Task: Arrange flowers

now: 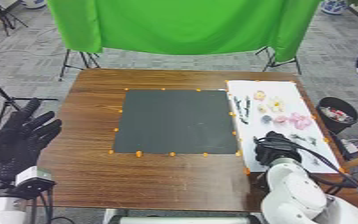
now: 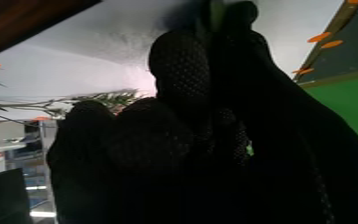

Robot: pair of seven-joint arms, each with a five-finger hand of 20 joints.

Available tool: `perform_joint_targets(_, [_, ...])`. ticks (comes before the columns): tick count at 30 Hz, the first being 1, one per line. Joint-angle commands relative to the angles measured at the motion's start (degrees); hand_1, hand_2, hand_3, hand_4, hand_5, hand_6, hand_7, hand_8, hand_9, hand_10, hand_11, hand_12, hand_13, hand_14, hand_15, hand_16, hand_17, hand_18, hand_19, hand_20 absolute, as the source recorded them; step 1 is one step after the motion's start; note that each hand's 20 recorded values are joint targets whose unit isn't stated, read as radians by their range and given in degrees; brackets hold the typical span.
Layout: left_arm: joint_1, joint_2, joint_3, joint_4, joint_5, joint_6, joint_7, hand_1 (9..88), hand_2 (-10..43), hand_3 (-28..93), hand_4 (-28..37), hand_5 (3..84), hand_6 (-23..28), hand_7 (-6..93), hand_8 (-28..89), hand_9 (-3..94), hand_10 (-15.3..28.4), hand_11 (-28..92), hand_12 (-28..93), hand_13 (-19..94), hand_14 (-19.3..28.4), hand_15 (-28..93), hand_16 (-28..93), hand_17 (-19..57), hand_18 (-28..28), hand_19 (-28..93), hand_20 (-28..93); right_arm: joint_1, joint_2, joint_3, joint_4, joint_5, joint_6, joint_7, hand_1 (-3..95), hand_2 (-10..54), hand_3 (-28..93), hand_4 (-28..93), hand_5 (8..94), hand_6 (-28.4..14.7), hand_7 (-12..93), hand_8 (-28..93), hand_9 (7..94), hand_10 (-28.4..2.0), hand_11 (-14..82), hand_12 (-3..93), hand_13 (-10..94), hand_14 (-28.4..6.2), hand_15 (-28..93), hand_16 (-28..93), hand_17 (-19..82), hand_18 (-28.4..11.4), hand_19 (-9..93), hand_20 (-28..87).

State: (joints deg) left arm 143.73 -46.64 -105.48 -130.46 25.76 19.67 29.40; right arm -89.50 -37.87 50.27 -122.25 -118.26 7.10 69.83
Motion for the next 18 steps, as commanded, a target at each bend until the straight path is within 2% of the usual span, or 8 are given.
perform_joint_targets(1, [1.9, 1.16, -0.53, -0.29, -1.33, 0.58, 1.67, 27.2, 7.0, 62, -23.0, 33.1, 7.1, 8.2, -7, 30.6, 19.1, 25, 11, 20, 26.9, 53, -11, -8.2, 26.9, 50, 3, -1.6, 0.9, 0.4, -0.9, -1.0, 1.1, 0.2, 48.9, -3.0, 78, -7, 76.0, -4.7, 41, 25, 86.0, -13.6, 52.2, 22.1, 88, -5.5, 72, 17, 71, -9.0, 93, 47])
perform_joint_targets(2, [1.9, 2.23, -0.22, -0.16, -2.21, 0.97, 2.73, 27.2, 7.0, 61, -23.1, 33.1, 7.1, 8.2, -7, 30.6, 19.1, 25, 11, 20, 26.9, 53, -11, -8.2, 26.9, 50, 3, -1.2, 1.3, 0.6, -1.2, -0.9, 1.3, 0.0, 48.8, -3.0, 78, -7, 76.0, -4.7, 41, 25, 86.0, -13.5, 52.4, 22.2, 88, -5.6, 72, 17, 71, -9.0, 93, 47])
perform_joint_targets(3, [1.6, 1.11, -0.38, -0.21, -1.19, 0.49, 1.66, 27.2, 7.0, 61, -23.1, 33.1, 7.1, 8.2, -7, 30.6, 19.1, 25, 12, 20, 26.9, 53, -11, -8.2, 27.0, 50, 3, -0.8, 1.6, 0.4, -1.3, -1.3, 1.9, 0.0, 48.8, -2.9, 78, -7, 76.0, -4.7, 41, 25, 86.0, -13.6, 52.4, 22.2, 88, -5.5, 72, 17, 71, -9.0, 93, 48])
perform_joint_targets(5, [1.8, 2.04, -0.11, -0.15, -2.02, 0.94, 2.70, 27.2, 7.0, 61, -23.1, 33.1, 7.1, 8.2, -7, 30.6, 19.1, 25, 12, 20, 26.9, 53, -11, -8.3, 27.0, 50, 3, 0.1, 2.1, 0.6, -1.5, -1.3, 2.1, -0.2, 48.7, -3.0, 78, -7, 75.9, -4.7, 41, 25, 86.0, -13.6, 52.5, 22.2, 88, -5.6, 72, 17, 71, -9.1, 93, 48])
perform_joint_targets(6, [1.6, 1.21, -0.20, -0.16, -1.38, 0.62, 2.04, 27.3, 7.1, 61, -23.2, 33.1, 7.1, 8.2, -7, 30.6, 19.1, 25, 12, 20, 26.8, 53, -11, -8.3, 27.0, 50, 3, 0.3, 2.3, 0.8, -1.6, -1.3, 2.3, -0.4, 48.6, -3.0, 78, -7, 75.9, -4.7, 41, 25, 85.9, -13.6, 52.6, 22.2, 88, -5.6, 72, 17, 71, -9.1, 93, 48])
perform_joint_targets(15, [3.3, 3.62, -0.48, -0.52, -3.47, 2.00, 4.70, 27.3, 7.1, 61, -23.2, 33.1, 7.1, 8.2, -7, 30.6, 19.1, 25, 12, 20, 26.9, 53, -11, -8.3, 27.0, 50, 3, 4.9, 3.2, 1.1, -3.2, -0.9, 1.8, -1.7, 48.5, -2.9, 79, -7, 76.0, -4.8, 41, 24, 86.0, -13.6, 52.6, 22.2, 88, -5.7, 73, 17, 71, -9.1, 93, 48])
perform_joint_targets(16, [2.8, 3.14, -0.60, -0.39, -2.79, 1.57, 3.67, 27.3, 7.1, 61, -23.2, 33.1, 7.1, 8.2, -7, 30.6, 19.1, 25, 12, 20, 26.9, 53, -11, -8.3, 27.0, 50, 3, 5.4, 3.3, 0.7, -3.5, -1.2, 1.9, -1.5, 48.5, -2.9, 79, -7, 76.0, -4.8, 41, 24, 86.0, -13.6, 52.6, 22.2, 88, -5.6, 73, 17, 71, -9.1, 93, 48])
perform_joint_targets(18, [3.1, 3.53, -0.68, -0.46, -3.16, 1.82, 4.08, 27.3, 7.1, 61, -23.2, 33.1, 7.1, 8.1, -7, 30.6, 19.0, 25, 12, 20, 26.9, 53, -11, -8.3, 27.0, 50, 3, 6.7, 3.0, 0.3, -3.9, -0.8, 1.5, -1.8, 48.6, -3.0, 79, -7, 76.0, -4.9, 41, 24, 86.1, -13.6, 52.6, 22.3, 88, -5.7, 73, 17, 71, -9.1, 93, 48])
